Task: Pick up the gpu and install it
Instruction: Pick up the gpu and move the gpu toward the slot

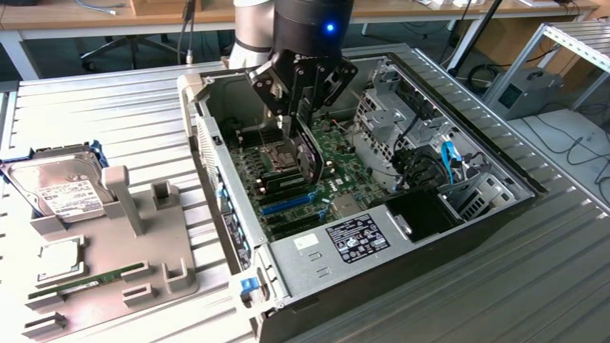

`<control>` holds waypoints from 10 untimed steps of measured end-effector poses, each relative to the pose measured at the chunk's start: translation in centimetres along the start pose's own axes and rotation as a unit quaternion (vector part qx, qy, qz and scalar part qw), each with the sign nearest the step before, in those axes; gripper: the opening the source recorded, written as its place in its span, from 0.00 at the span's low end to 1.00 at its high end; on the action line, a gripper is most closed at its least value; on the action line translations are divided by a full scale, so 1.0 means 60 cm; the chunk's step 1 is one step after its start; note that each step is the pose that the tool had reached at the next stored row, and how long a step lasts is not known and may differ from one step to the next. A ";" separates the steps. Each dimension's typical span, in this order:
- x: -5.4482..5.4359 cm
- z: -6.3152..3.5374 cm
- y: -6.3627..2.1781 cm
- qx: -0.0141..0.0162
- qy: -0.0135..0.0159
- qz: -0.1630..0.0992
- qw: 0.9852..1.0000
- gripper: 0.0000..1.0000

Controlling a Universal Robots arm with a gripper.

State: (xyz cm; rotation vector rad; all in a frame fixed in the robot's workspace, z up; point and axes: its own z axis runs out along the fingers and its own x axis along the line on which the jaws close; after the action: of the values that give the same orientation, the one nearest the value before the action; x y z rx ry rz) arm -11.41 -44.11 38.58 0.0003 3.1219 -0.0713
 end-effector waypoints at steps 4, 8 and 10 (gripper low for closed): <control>-0.005 0.002 0.001 0.002 0.000 0.000 1.000 0.26; -0.013 0.004 0.002 0.003 0.000 0.000 1.000 0.26; -0.016 0.005 0.003 0.004 0.000 0.000 1.000 0.26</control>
State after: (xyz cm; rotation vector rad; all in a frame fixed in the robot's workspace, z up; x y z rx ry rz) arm -10.44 -43.96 38.30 0.0000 3.1216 -0.0831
